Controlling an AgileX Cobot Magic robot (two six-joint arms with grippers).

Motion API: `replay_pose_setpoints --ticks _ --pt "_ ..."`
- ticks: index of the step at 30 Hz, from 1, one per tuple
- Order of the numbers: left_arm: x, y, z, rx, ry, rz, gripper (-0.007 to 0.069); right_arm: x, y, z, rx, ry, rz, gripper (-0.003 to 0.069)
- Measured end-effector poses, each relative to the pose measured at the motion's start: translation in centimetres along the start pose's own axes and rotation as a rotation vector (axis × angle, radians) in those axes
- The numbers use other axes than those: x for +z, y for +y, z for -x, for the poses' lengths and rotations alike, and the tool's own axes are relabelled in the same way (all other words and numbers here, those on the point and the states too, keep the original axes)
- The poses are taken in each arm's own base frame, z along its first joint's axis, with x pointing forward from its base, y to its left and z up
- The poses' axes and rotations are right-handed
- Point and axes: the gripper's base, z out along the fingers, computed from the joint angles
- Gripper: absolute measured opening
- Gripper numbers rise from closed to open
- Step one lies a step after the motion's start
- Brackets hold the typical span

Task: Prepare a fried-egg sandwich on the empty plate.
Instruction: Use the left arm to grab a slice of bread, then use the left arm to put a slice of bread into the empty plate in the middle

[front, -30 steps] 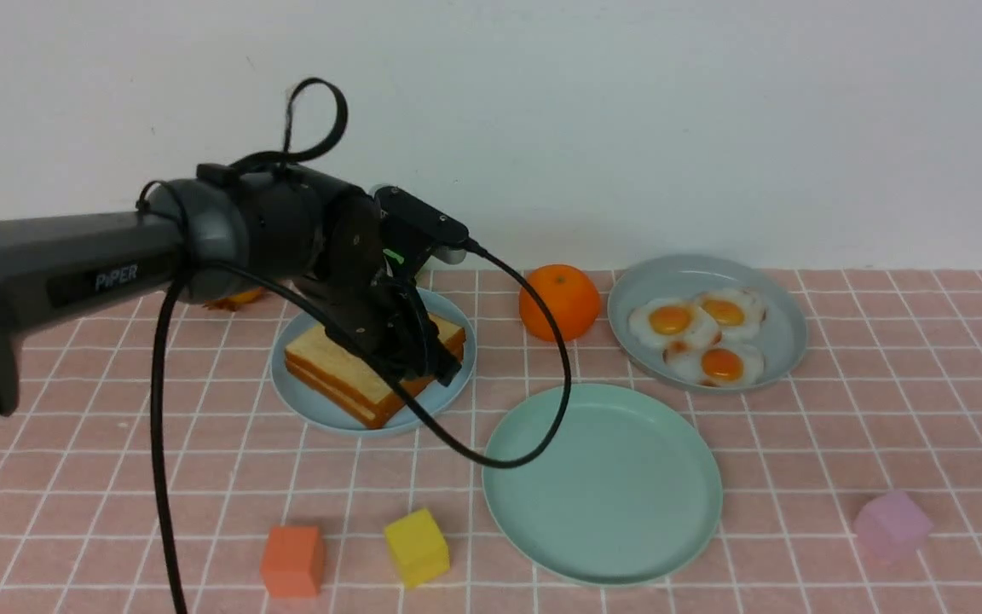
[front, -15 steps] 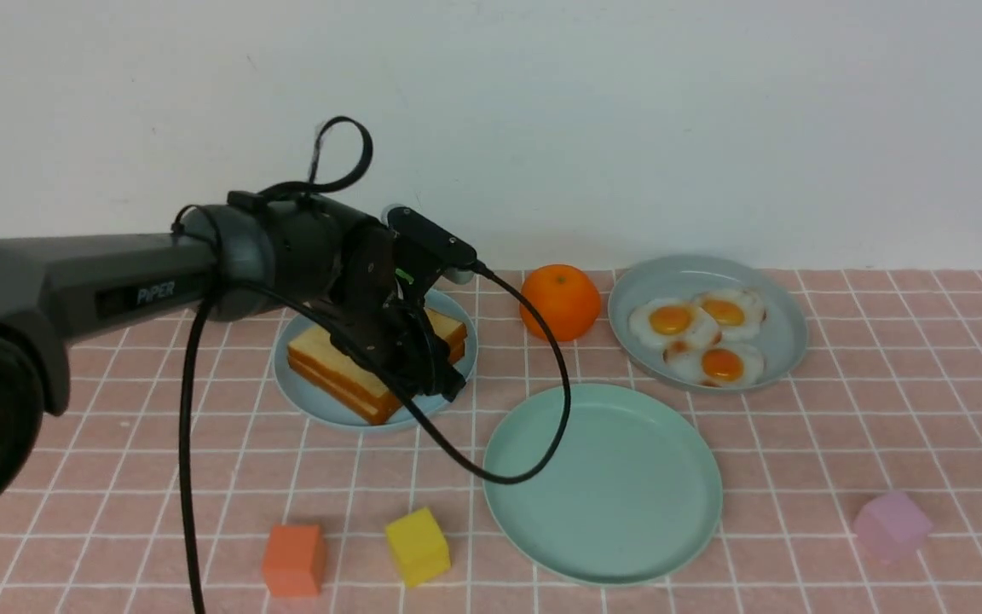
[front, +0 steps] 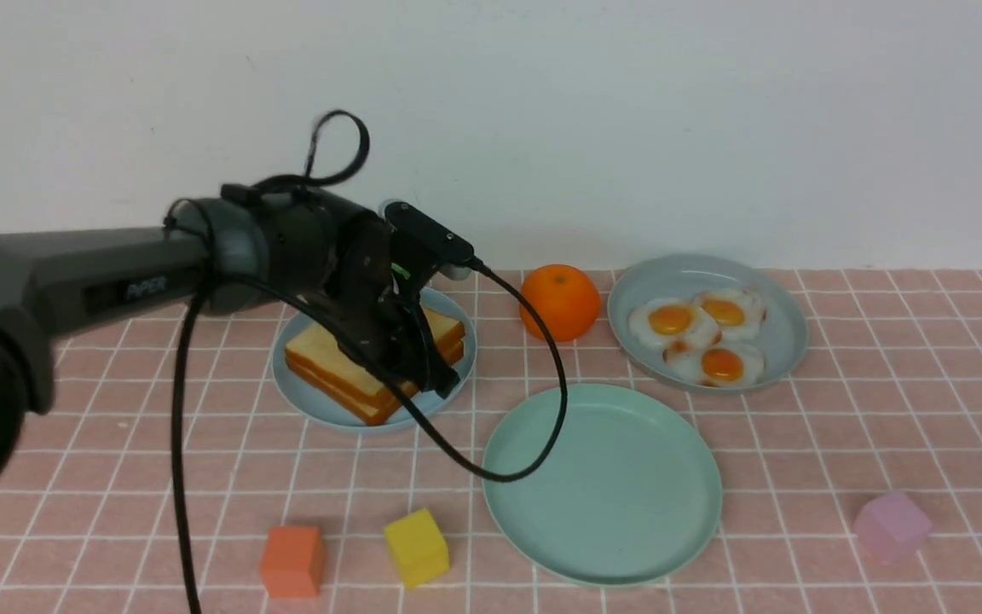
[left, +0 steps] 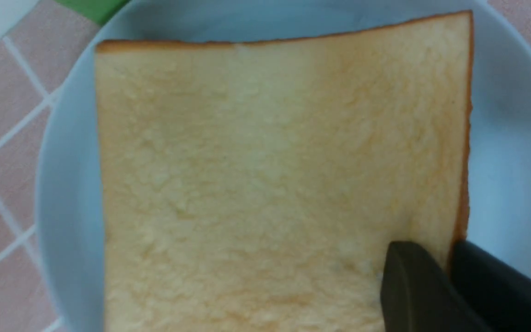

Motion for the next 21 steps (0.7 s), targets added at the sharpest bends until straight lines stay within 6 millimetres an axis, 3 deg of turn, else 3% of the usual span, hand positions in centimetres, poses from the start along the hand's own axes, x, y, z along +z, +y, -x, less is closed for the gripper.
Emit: replay_pose_setpoints --ticks 2,5,7,8,9,12,15,17,18,21 --pt "-2.3 0.2 0.6 -0.01 -0.024 0.003 0.0087 0.0 0.0 0.0 0.0 0.0 0.0 0.005" --pt "-8.0 0.1 2.1 -0.042 -0.123 -0.022 0.0082 0.0 0.0 0.0 0.0 0.0 0.0 0.0055" --pt "-10.0 -0.5 2.5 -0.028 -0.152 -0.046 0.0082 0.0 0.0 0.0 0.0 0.001 0.0 0.0056" --pt "-11.9 -2.4 2.8 0.032 -0.163 -0.104 0.008 0.0 0.0 0.0 0.0 0.002 0.001 0.0057" --pt "-12.5 -3.5 2.8 0.069 -0.163 -0.14 0.0078 0.0 0.0 -0.1 0.0 0.006 0.001 0.0058" --pt "-12.9 -8.4 2.4 0.219 -0.146 -0.272 0.0077 0.0 0.1 -0.2 0.0 0.026 0.007 0.0062" --pt "-11.5 -12.8 1.1 0.337 -0.105 -0.357 0.0074 0.0 0.1 -0.5 0.0 0.056 0.014 0.0064" --pt "-10.7 -13.9 0.7 0.358 -0.085 -0.37 0.0074 0.0 0.1 -0.6 0.0 0.063 0.015 0.0064" --pt "-9.7 -15.4 0.3 0.389 -0.072 -0.382 0.0074 0.0 0.2 -0.6 0.0 0.07 0.017 0.0064" --pt "-8.9 -16.4 0.2 0.41 -0.084 -0.379 0.0074 0.0 0.2 -0.7 0.0 0.077 0.019 0.0064"
